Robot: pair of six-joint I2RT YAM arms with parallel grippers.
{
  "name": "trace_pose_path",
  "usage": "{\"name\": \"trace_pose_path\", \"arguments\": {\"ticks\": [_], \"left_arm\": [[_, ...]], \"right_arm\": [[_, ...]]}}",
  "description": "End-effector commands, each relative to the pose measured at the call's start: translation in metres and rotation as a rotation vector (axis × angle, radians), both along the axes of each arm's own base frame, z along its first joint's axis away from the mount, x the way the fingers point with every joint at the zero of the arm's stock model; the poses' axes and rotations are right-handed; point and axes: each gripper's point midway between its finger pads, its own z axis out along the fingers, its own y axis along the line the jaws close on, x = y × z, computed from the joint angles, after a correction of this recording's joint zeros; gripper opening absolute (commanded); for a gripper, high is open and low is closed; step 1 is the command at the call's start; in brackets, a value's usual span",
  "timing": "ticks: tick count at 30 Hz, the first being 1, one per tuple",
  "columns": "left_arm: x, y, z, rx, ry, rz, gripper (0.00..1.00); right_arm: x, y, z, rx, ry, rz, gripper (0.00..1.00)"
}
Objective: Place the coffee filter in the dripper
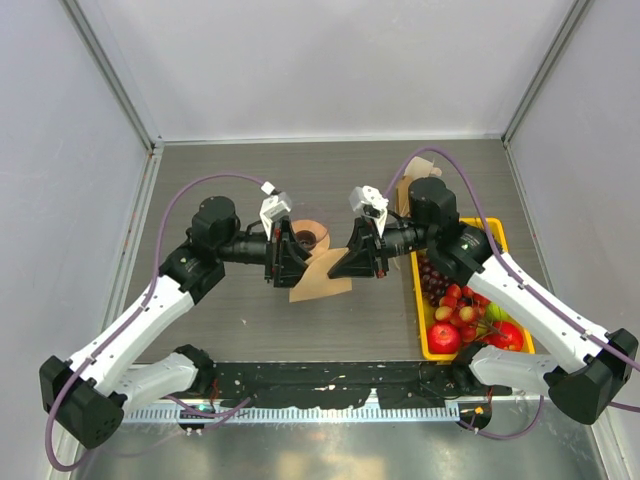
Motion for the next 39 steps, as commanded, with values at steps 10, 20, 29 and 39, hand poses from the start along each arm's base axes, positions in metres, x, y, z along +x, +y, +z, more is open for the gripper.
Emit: {"name": "trace_pose_path", "arguments": {"ticks": [10, 20, 29, 39], "left_arm": [[0.000, 0.001, 0.018, -0.081, 0.008, -0.034, 0.00], [0.017, 0.011, 0.041, -0.227, 0.066, 0.052, 0.00], [0.017, 0.013, 0.034, -0.245, 0.066, 0.067, 0.00], [0.010, 0.017, 0.014, -0.125, 0.021, 0.050, 0.40]], "right_arm": [[0.001, -0.001, 0.002, 0.000, -0.034, -0.005, 0.35], [0.012, -0.012, -0.026, -0.056, -0.070, -0.056, 0.58], [0.018, -0.004, -0.020, -0.020, -0.063, -0.066, 0.05], [0.004, -0.005, -0.037, -0.082, -0.025, 0.006, 0.05]]}}
